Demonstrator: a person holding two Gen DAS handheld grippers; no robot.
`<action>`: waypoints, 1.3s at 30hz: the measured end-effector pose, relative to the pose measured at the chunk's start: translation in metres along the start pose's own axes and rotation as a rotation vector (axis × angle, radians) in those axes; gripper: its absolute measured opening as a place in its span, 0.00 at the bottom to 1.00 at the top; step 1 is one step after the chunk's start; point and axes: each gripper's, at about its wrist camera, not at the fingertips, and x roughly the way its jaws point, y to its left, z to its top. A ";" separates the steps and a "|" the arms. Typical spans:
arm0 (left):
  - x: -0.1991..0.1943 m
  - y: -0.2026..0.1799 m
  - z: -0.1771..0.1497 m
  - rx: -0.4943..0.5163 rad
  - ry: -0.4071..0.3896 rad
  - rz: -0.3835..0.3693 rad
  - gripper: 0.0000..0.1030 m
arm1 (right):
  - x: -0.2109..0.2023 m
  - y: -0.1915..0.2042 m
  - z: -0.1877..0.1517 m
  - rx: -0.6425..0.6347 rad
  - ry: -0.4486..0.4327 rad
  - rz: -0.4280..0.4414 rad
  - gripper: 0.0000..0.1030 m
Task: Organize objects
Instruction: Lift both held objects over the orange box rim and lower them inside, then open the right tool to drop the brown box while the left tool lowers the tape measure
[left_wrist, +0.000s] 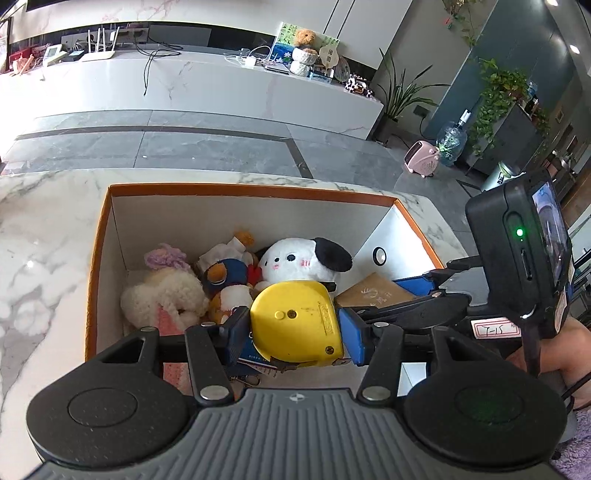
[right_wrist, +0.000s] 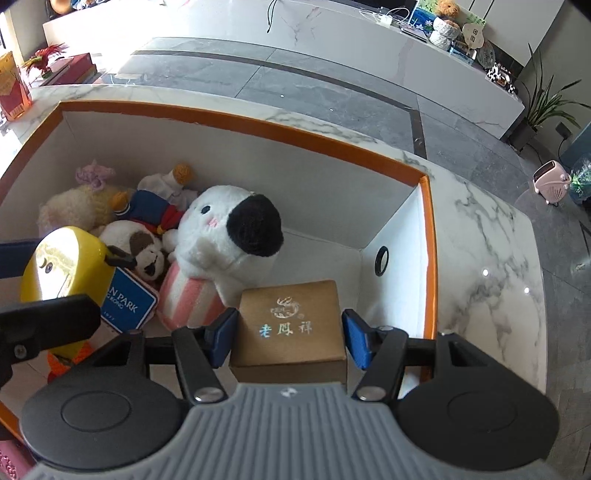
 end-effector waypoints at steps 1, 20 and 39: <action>0.001 0.001 0.000 -0.002 -0.003 -0.003 0.59 | 0.001 0.001 0.000 -0.008 -0.005 -0.007 0.60; 0.011 0.006 0.000 0.014 -0.069 -0.087 0.59 | -0.017 0.004 -0.017 -0.191 0.250 0.152 0.24; 0.013 0.011 -0.001 0.027 -0.073 -0.086 0.59 | 0.015 0.016 0.024 -0.242 0.104 -0.105 0.16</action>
